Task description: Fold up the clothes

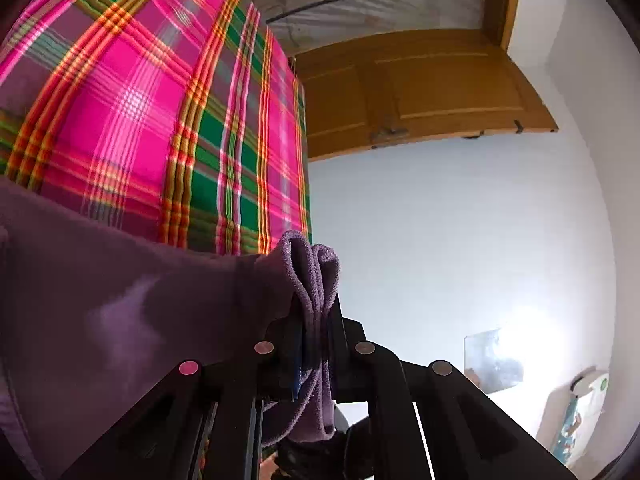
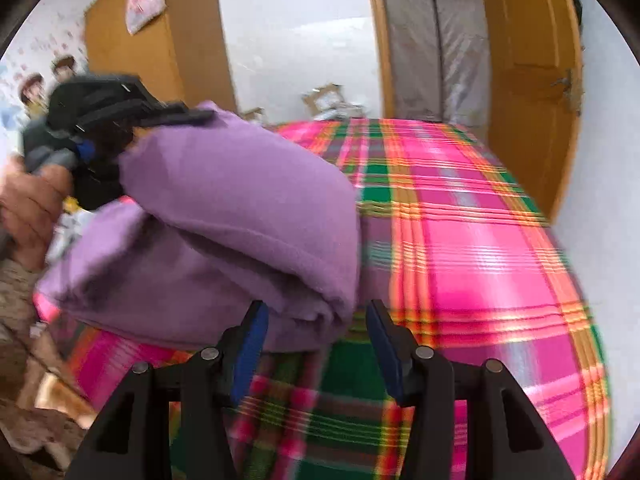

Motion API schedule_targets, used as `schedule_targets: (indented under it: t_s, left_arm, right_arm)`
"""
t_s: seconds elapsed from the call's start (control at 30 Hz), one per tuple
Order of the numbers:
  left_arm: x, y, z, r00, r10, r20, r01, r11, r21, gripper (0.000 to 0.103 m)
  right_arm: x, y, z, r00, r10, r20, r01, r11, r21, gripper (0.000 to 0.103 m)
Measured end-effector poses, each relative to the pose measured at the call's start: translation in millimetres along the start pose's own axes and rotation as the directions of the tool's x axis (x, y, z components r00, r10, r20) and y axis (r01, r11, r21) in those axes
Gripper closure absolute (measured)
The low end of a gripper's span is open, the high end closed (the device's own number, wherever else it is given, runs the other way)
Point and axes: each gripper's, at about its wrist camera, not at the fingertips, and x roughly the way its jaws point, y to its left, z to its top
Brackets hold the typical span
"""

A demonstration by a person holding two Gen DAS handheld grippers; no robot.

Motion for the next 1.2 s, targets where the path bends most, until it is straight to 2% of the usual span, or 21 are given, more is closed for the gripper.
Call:
schedule_targets:
  t_s: [0.13, 0.27, 0.43, 0.6, 0.73, 0.9, 1.07, 1.2]
  left_arm:
    - [-9, -5, 8, 1.0, 0.002, 0.026, -0.002, 1.0, 0.005, 0.094]
    - [-17, -13, 15, 0.999, 0.006, 0.047, -0.007, 1.0, 0.02, 0.094]
    - [-22, -22, 22, 0.998, 0.011, 0.059, -0.013, 0.999, 0.032, 0.094]
    - [-25, -22, 23, 0.998, 0.02, 0.065, -0.022, 0.999, 0.028, 0.094]
    - [-25, -18, 22, 0.998, 0.02, 0.059, -0.021, 1.0, 0.013, 0.094]
    - [-25, -15, 21, 0.998, 0.024, 0.057, -0.024, 1.0, 0.002, 0.094]
    - [-25, -15, 22, 0.998, 0.019, 0.06, -0.019, 1.0, -0.003, 0.094]
    - [-27, -15, 23, 0.998, 0.018, 0.06, -0.018, 1.0, -0.006, 0.094]
  right_arm:
    - [2, -11, 11, 0.994, 0.102, 0.028, -0.104, 0.992, 0.071, 0.052]
    - [4, -21, 21, 0.978, 0.2, 0.063, -0.207, 0.969, 0.138, 0.052]
    - [8, -3, 28, 0.953, 0.297, 0.052, -0.301, 0.951, 0.077, 0.051]
    - [3, 29, 25, 0.955, 0.297, -0.019, -0.297, 0.952, -0.079, 0.051]
    - [-5, 44, 22, 0.956, 0.293, -0.03, -0.294, 0.941, -0.167, 0.052]
    - [-2, 28, 35, 0.97, 0.241, 0.037, -0.236, 0.967, -0.1, 0.052]
    - [15, 35, 28, 0.965, 0.257, -0.054, -0.261, 0.961, -0.091, 0.052]
    - [14, 49, 15, 0.942, 0.315, -0.113, -0.327, 0.938, -0.113, 0.053]
